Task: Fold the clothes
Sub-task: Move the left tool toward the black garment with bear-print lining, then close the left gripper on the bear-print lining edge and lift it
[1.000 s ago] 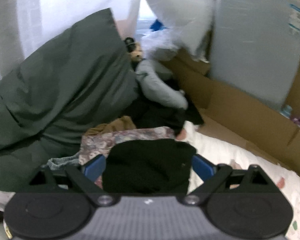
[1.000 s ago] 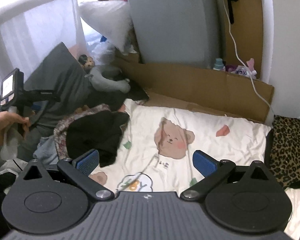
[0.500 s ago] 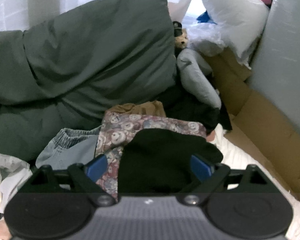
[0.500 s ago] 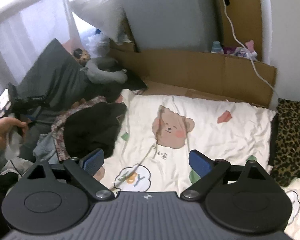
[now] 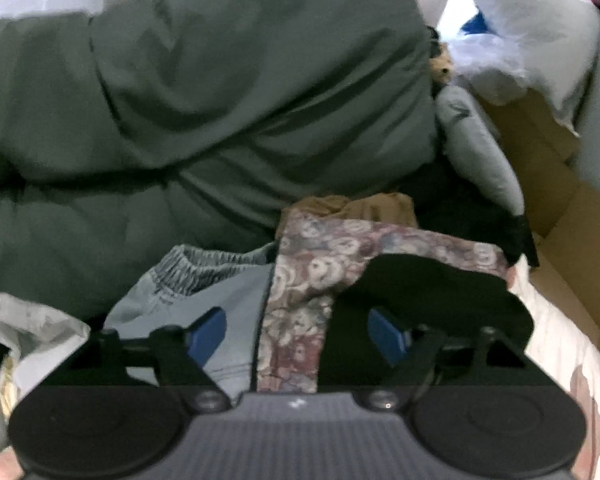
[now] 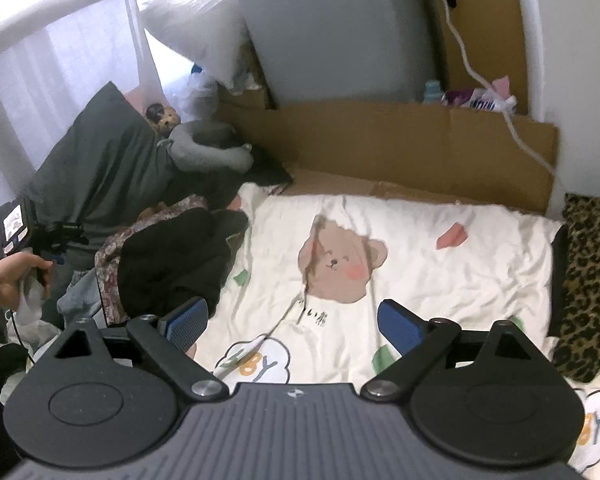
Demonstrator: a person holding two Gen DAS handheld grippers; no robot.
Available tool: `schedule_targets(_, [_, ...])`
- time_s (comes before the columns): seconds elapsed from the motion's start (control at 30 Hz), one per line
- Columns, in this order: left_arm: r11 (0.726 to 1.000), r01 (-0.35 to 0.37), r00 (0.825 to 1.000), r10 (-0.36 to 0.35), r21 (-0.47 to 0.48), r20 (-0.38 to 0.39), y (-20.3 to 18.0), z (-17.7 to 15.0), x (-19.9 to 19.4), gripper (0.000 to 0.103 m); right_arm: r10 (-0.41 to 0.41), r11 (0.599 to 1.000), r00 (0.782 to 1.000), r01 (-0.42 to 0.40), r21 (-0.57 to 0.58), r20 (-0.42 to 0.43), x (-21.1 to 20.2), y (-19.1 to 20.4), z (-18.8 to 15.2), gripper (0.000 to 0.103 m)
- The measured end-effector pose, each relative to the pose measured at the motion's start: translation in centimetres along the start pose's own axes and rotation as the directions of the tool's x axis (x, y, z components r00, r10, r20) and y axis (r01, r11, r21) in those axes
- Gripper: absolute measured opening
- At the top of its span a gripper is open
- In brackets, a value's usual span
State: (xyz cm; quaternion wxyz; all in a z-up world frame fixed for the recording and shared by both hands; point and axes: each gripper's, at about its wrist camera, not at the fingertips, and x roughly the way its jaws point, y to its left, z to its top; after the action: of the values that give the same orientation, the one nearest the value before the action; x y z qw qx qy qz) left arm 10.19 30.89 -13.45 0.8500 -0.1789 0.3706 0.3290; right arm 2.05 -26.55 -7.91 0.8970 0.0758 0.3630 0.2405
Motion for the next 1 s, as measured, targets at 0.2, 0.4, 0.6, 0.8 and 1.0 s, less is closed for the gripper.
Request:
schedule_targets(0.2, [0.999,0.037,0.998,-0.038,-0.023,-0.052,2.1,-1.9,4.2,0.073,0.040,0.999,0.998,-0.040,-0.010,-0.046,2.6,0.0,-2.2,0.094])
schedule_targets(0.4, [0.993,0.104,0.992,-0.107,-0.050,-0.060,4.1,-3.0,7.1,0.073,0.040,0.999,0.994,-0.038,0.024,-0.100,4.5,-0.9,-4.0,0.094])
schedule_targets(0.6, [0.986,0.161,0.985,-0.164,-0.050,-0.058,5.0,-2.7,8.9,0.065,0.027,0.999,0.989,-0.020,0.049,-0.145,5.4,-1.9,-5.1,0.095])
schedule_targets(0.8, [0.985,0.170,0.982,-0.171,-0.021,-0.074,4.7,-2.5,10.6,0.057,0.011,0.998,0.985,-0.001,0.059,-0.173,6.0,-2.7,-5.7,0.095])
schedule_targets(1.0, [0.979,0.201,0.978,-0.203,-0.039,-0.054,4.5,-2.3,11.4,0.021,0.024,0.998,0.983,-0.013,0.062,-0.181,6.3,-2.8,-5.7,0.095])
